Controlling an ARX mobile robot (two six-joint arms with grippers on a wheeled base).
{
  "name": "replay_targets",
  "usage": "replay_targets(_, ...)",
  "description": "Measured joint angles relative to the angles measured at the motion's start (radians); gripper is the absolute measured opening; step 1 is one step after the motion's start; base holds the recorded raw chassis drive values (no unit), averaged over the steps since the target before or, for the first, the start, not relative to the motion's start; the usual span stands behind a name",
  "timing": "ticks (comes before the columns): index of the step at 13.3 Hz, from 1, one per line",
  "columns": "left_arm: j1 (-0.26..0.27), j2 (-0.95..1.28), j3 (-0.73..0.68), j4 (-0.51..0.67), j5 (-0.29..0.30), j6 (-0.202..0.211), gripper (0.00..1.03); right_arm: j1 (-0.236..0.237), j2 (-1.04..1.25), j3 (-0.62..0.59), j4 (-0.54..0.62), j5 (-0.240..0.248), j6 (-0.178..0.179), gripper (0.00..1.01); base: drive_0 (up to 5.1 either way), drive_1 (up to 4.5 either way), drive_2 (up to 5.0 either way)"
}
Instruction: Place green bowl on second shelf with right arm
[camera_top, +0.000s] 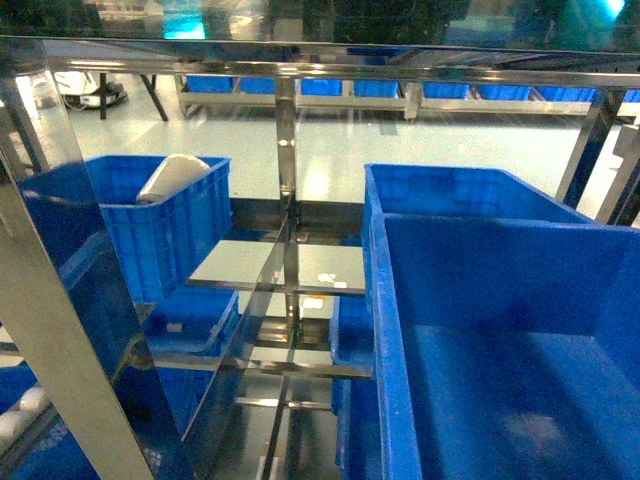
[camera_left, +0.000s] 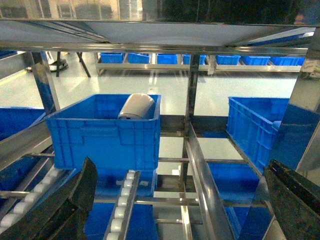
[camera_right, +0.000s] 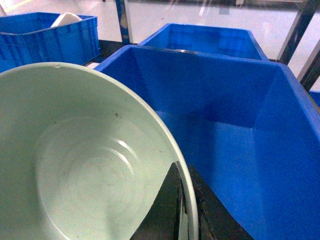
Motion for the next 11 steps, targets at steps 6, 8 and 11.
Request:
replay_targets(6, 0.0, 0.0, 0.0, 0.0, 0.0, 0.0, 0.98, -0.039, 1.048, 0.24, 0.623, -0.077, -0.107, 0.02, 0.0, 0.0, 0.0)
replay_targets(8, 0.0, 0.0, 0.0, 0.0, 0.0, 0.0, 0.98, -0.011, 1.206, 0.314, 0.62, -0.095, -0.119, 0.02, 0.0, 0.0, 0.0)
replay_targets(11, 0.0, 0.0, 0.0, 0.0, 0.0, 0.0, 0.98, 0.014, 1.284, 0.405, 0.611, -0.103, -0.11, 0.02, 0.0, 0.0, 0.0)
